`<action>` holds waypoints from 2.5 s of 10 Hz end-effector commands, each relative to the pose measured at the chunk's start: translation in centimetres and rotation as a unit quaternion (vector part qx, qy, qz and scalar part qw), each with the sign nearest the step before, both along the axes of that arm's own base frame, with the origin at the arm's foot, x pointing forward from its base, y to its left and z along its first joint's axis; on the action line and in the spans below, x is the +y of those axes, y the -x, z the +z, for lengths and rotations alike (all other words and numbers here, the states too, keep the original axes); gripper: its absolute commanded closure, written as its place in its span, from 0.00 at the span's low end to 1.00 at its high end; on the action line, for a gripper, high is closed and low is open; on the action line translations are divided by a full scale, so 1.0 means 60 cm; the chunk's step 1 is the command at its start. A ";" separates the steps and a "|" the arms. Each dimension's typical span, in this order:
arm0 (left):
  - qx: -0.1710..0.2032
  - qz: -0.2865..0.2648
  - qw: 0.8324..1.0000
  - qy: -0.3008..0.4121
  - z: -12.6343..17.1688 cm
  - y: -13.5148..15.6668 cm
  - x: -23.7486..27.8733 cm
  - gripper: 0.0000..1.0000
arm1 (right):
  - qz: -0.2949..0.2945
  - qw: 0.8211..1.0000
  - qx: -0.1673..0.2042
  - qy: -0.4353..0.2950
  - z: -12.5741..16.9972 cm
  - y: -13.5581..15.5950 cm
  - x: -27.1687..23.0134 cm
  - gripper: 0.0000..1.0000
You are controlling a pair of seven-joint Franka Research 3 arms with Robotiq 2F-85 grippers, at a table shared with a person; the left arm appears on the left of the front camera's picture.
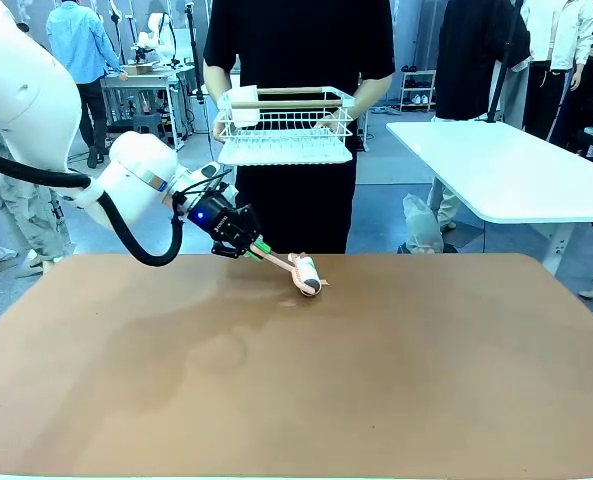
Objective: Clean the table.
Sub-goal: Clean the table with the Lint Roller when the human lifts the Dish drying rack.
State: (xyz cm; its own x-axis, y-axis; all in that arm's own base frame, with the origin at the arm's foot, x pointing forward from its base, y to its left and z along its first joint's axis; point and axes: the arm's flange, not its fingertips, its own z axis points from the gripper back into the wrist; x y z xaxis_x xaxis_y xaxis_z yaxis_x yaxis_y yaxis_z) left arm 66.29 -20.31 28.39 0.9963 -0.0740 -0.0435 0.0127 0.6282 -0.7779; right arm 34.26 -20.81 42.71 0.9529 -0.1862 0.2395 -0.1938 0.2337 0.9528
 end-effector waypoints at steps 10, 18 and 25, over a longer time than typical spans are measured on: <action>0.003 -0.024 1.000 0.009 -0.015 0.022 -0.139 0.78 | 0.000 1.000 -0.005 0.000 0.006 0.002 -0.001 0.00; 0.048 -0.077 0.994 0.064 0.143 0.057 0.025 0.78 | 0.000 1.000 -0.005 0.000 0.006 0.002 -0.001 0.00; 0.014 -0.003 1.000 -0.022 0.212 0.152 0.352 0.78 | 0.000 1.000 -0.005 0.000 0.006 0.002 -0.001 0.00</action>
State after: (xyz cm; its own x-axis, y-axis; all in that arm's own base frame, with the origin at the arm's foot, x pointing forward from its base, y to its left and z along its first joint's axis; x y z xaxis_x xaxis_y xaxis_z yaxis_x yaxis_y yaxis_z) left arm 58.90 -0.01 40.38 0.9932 -0.0728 -0.0908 -0.0237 0.6371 -0.7705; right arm 34.25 -20.86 42.74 0.9525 -0.1872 0.2401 -0.1941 0.2341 0.9526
